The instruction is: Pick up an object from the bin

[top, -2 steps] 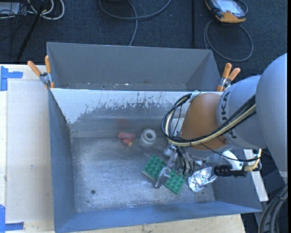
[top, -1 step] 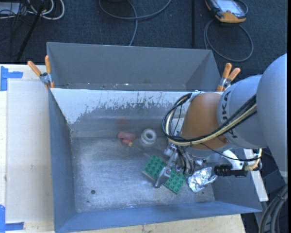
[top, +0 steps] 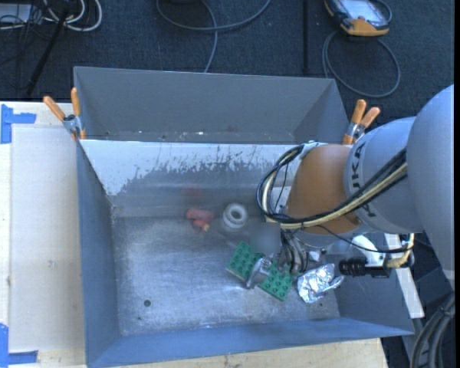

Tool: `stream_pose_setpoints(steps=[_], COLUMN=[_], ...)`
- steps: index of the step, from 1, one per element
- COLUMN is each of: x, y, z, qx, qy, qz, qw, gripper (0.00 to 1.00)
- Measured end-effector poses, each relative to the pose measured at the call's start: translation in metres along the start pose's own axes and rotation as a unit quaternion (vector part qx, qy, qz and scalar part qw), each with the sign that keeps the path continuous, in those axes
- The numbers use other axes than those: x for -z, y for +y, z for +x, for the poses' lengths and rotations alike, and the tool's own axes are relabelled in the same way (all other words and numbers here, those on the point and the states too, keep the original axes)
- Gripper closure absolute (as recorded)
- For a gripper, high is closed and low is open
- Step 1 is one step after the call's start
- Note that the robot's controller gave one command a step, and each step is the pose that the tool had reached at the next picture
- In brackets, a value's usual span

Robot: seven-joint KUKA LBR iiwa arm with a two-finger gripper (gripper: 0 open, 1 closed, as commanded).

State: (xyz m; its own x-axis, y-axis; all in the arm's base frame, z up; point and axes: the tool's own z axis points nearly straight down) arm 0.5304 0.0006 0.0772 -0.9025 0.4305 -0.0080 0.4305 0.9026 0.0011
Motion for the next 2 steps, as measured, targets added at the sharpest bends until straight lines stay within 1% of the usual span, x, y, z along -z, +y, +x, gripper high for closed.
stream_pose_setpoints(steps=[1,2], x=[0.031,0.111], y=[0.000,0.001], z=[-0.001,-0.003], qx=[0.002,0.004], qy=[0.0034,0.0009], qz=[0.000,-0.001], qw=[1.0000,1.0000], gripper=[1.00,1.00])
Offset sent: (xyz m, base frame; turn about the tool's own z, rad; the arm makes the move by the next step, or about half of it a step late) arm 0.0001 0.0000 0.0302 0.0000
